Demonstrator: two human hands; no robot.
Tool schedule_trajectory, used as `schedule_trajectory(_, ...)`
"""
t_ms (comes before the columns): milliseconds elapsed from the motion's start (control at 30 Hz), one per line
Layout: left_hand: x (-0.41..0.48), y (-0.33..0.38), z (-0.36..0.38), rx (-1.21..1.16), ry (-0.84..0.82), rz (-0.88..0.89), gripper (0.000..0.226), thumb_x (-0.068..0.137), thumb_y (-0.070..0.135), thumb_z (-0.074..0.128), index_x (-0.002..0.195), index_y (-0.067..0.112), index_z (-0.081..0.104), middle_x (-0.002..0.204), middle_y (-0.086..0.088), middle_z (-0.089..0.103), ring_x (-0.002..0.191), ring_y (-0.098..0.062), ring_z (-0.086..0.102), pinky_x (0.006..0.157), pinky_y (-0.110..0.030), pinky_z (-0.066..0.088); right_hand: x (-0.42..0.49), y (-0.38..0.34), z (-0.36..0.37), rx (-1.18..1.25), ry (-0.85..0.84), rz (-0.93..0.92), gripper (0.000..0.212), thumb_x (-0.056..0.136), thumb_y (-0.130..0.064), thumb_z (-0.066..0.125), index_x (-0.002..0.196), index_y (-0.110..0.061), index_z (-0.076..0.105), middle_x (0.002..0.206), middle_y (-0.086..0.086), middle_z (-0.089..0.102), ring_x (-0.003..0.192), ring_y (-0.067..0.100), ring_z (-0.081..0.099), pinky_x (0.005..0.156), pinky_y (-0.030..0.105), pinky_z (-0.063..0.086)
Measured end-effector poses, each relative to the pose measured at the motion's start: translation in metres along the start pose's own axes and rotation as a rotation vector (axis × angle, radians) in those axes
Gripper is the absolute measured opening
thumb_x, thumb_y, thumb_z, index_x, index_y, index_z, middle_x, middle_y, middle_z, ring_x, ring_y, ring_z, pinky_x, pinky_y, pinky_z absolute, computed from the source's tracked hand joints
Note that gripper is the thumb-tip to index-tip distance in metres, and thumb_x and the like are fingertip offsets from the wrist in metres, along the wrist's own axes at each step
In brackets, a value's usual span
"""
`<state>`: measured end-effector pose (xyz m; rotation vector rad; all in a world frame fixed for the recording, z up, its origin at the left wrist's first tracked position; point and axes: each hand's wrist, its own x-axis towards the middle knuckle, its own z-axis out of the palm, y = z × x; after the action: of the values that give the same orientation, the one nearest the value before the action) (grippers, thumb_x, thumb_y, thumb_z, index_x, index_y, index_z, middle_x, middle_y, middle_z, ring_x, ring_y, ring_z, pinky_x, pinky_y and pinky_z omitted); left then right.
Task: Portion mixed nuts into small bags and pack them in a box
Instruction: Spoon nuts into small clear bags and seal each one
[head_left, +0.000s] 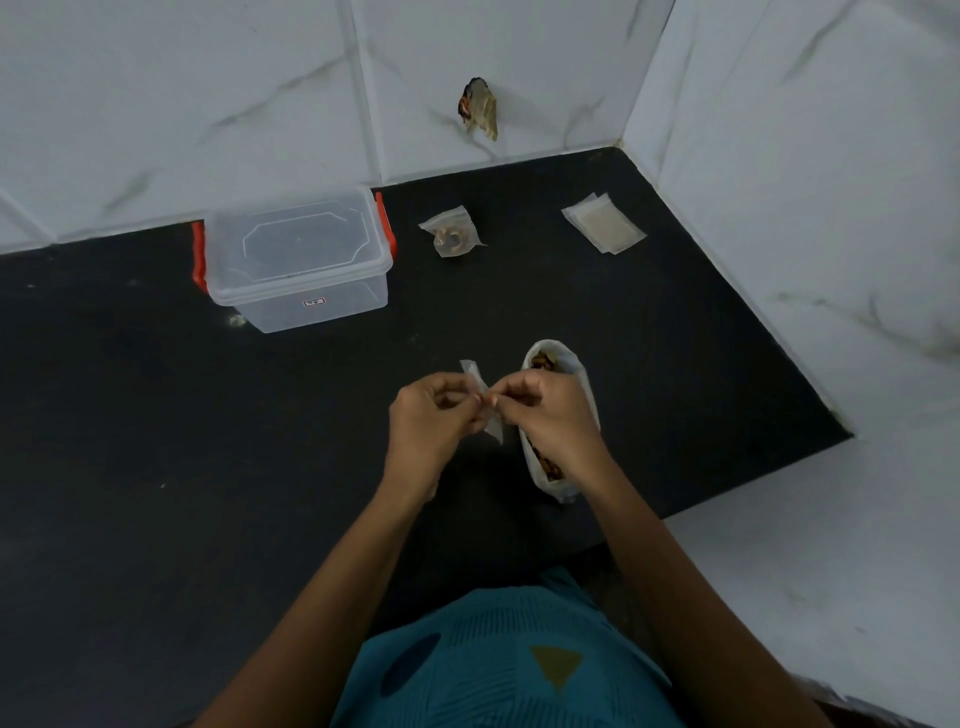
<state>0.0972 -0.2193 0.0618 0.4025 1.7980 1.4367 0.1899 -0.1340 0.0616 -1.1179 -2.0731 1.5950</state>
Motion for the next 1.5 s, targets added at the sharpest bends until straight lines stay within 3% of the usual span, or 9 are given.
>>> schedule_trajectory(367,0.006,-0.003,-0.007,0.412,0.058,0.242,0.031,0.078,0.003,0.065,0.097,0.025,0.054,0.109,0.003,0.054,0.092,-0.008,0.058,0.072,-0.015,0.048,0.002,-0.002,-0.009,-0.419,0.201,-0.203,0.01,0.087,0.001,0.055,0.087,-0.008,0.061,0.087,0.003,0.062,0.075,0.004,0.055,0.069,0.002,0.041)
schedule_trajectory(533,0.01,-0.003,-0.006,0.52,-0.021,0.446,0.031,0.079,-0.001,0.061,0.102,0.018,0.063,0.124,0.01,0.047,0.117,-0.002,0.042,0.1,-0.017,0.033,0.0,-0.001,-0.007,-0.477,0.196,-0.234,0.02,0.088,0.003,0.05,0.098,-0.002,0.067,0.102,0.005,0.065,0.087,-0.001,0.052,0.076,-0.001,0.036)
schedule_trajectory(733,0.001,-0.003,-0.003,0.432,-0.116,0.481,0.039,0.083,0.001,0.059,0.12,0.014,0.056,0.116,0.005,0.055,0.106,-0.001,0.049,0.085,0.002,0.034,-0.003,-0.009,-0.007,-0.465,0.177,-0.196,0.03,0.086,-0.003,0.058,0.116,-0.008,0.06,0.114,-0.001,0.058,0.093,-0.006,0.045,0.077,-0.002,0.035)
schedule_trajectory(833,0.001,-0.004,-0.006,0.442,-0.206,0.494,0.052,0.08,0.001,0.061,0.128,0.017,0.049,0.125,0.01,0.046,0.12,-0.002,0.041,0.099,-0.006,0.03,-0.003,-0.011,-0.01,-0.465,0.116,-0.167,0.041,0.083,-0.007,0.064,0.122,-0.008,0.054,0.123,0.0,0.051,0.104,-0.002,0.043,0.083,-0.003,0.031)
schedule_trajectory(933,0.003,-0.013,-0.007,0.539,-0.284,0.507,0.074,0.075,0.005,0.07,0.137,0.018,0.032,0.136,0.01,0.032,0.133,-0.003,0.021,0.112,-0.024,0.019,-0.002,-0.014,-0.008,-0.447,0.095,-0.115,0.046,0.079,-0.011,0.069,0.122,-0.007,0.053,0.125,0.003,0.05,0.115,0.013,0.049,0.099,0.022,0.039)
schedule_trajectory(1067,0.006,-0.028,0.008,0.527,-0.199,0.527,0.093,0.07,0.019,0.079,0.142,0.014,0.02,0.148,-0.004,0.025,0.137,-0.005,0.008,0.115,-0.032,0.01,-0.005,-0.02,-0.002,-0.426,0.115,-0.144,0.044,0.076,-0.017,0.073,0.116,-0.006,0.056,0.118,0.004,0.052,0.106,0.015,0.054,0.092,0.031,0.047)
schedule_trajectory(1200,0.011,-0.037,0.017,0.405,-0.078,0.563,0.08,0.074,0.019,0.076,0.138,0.017,0.029,0.142,0.003,0.037,0.139,-0.003,0.015,0.119,-0.041,0.007,-0.008,-0.023,-0.001,-0.415,0.146,-0.14,0.045,0.076,-0.018,0.073,0.116,-0.007,0.056,0.118,0.002,0.052,0.105,0.013,0.054,0.091,0.027,0.047)
schedule_trajectory(1367,0.012,-0.037,0.02,0.306,-0.001,0.605,0.062,0.075,0.034,0.068,0.129,0.027,0.039,0.126,0.036,0.037,0.125,0.0,0.039,0.106,-0.056,0.031,-0.013,-0.026,0.003,-0.405,0.123,-0.128,0.049,0.076,-0.02,0.073,0.12,-0.01,0.053,0.12,0.0,0.05,0.107,0.011,0.052,0.091,0.025,0.045)
schedule_trajectory(1500,0.01,-0.032,0.021,0.214,-0.006,0.522,0.056,0.071,0.04,0.068,0.117,0.056,0.039,0.118,0.037,0.045,0.118,0.0,0.047,0.104,-0.053,0.036,-0.015,-0.027,0.006,-0.389,0.104,-0.145,0.048,0.078,-0.016,0.071,0.122,-0.01,0.053,0.119,0.001,0.051,0.098,0.009,0.055,0.086,0.022,0.048)
